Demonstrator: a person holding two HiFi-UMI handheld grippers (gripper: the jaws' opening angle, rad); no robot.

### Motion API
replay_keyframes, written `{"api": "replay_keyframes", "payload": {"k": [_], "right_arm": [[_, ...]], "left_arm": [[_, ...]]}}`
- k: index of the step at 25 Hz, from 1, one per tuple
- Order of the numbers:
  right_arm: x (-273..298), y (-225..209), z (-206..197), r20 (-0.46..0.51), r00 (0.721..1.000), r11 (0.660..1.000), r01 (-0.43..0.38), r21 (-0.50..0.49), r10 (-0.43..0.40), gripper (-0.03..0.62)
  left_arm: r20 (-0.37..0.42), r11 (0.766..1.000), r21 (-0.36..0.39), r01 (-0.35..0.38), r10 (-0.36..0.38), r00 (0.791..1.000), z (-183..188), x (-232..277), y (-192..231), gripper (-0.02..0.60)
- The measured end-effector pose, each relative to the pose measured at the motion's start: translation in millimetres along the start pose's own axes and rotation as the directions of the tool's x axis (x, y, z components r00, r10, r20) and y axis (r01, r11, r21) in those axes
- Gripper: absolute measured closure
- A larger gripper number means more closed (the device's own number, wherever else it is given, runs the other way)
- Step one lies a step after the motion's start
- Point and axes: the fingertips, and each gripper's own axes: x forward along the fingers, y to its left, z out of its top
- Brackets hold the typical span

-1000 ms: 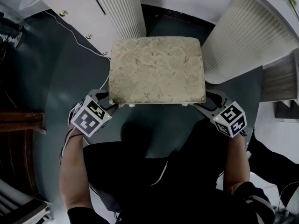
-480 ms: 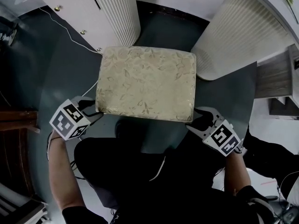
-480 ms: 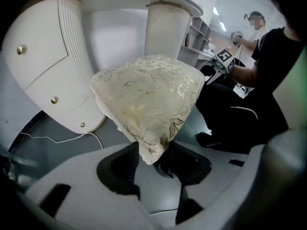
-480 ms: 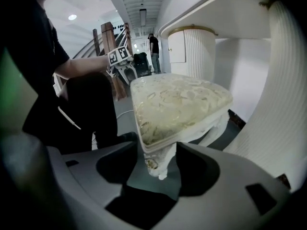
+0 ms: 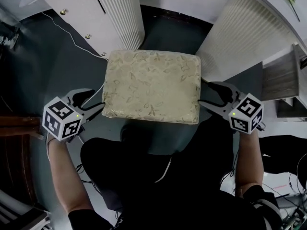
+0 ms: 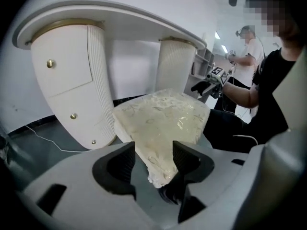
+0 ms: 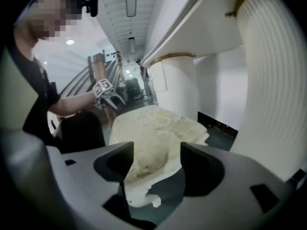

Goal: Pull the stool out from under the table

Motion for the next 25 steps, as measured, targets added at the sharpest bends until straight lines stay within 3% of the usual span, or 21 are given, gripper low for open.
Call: {"api": "replay_keyframes", "payload": {"k": [3,6,11,16,20,25], "right_arm": [[18.0,-31.7,11.6,0.004,0.995,0.991,0.095,0.096,-0.096,0.275],[34.4,-52.2,22.5,0.042,0.991,0.969,0.114,0.219,-0.126,0.259],[56.8,-61.1,11.5,-0.008,0.991,0.947,0.132,0.294,-0.136,0.210],[61.2,-67.2,5.0,0.003,0.991,0.923,0.124,0.365,-0.135,0.151],[66.2,-59.7,4.2,0.048,0.995,0.913,0.062,0.404,-0.089,0.212],[66.6,-57.3,7.3,0.057,0.994,0.927,0.068,0.369,-0.095,0.250]], "left_arm": [[0.084,0.998,-0.061,-0.006,0.011,0.996,23.4,12.4,14.9,0.271],[0.146,0.991,-0.132,-0.002,0.021,0.989,42.2,30.3,30.6,0.268],[0.122,0.983,-0.182,0.024,-0.002,0.992,45.4,61.7,39.1,0.214],[0.123,0.976,-0.212,0.055,-0.029,0.992,41.6,74.9,41.5,0.178],[0.147,0.966,-0.241,0.091,-0.057,0.988,38.3,78.7,39.0,0.181],[0.126,0.970,-0.228,0.088,-0.060,0.990,38.0,80.3,35.5,0.206]]}}
